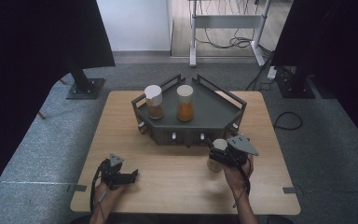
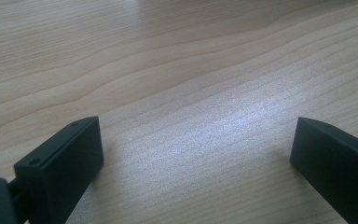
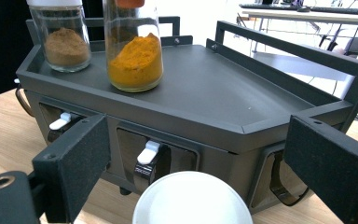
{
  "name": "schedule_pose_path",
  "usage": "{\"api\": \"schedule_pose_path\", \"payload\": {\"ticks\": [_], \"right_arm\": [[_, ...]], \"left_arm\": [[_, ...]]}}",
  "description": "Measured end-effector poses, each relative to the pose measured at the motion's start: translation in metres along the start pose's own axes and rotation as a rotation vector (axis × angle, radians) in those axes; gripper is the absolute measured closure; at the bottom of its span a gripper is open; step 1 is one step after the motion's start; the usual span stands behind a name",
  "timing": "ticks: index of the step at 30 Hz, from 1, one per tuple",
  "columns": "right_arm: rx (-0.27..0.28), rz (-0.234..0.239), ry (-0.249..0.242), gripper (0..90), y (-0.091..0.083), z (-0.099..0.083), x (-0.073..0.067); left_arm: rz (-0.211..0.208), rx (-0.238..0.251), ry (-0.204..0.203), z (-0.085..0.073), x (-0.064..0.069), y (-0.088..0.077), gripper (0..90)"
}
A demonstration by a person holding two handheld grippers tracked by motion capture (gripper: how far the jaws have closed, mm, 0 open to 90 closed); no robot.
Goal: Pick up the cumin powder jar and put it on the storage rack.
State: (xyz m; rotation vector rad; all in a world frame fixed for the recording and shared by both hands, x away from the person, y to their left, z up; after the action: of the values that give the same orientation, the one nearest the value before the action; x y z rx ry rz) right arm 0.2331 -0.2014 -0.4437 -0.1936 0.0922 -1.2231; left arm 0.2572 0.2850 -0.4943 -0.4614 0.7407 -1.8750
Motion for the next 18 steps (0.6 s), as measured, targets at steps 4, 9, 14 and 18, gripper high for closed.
{"api": "schedule_pose_path", "payload": {"ticks": [4,9,14,18], "right_arm": [[-0.010,0.000,0.000,6.8,0.002,-0.004,-0.001],[-0.023,0.001,0.003,6.8,0.004,-0.009,-0.002],[-0.040,-0.002,0.004,6.9,0.006,-0.016,-0.002],[-0.051,-0.003,0.010,7.1,0.006,-0.022,-0.002]], "left_arm": [[-0.001,0.000,0.001,0.000,0.000,0.000,2.2],[-0.001,-0.001,0.001,0.000,0.000,0.000,2.2],[-0.001,-0.001,0.001,0.000,0.000,0.000,2.2],[-0.001,0.000,0.001,0.000,0.000,0.000,2.2]]}}
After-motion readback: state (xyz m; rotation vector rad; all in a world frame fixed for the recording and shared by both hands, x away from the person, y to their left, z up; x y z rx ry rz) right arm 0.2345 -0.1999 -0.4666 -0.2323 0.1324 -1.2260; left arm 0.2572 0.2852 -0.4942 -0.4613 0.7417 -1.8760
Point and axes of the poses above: each handheld gripper's, and its own axes: y roughly forward along the jaws, z roughly out of its top, x roughly to its right, the point moved 4 cm from there along y, roughly forward along the jaws, and after that the axes turned 1 degree about -z, right-handed, at the moved point
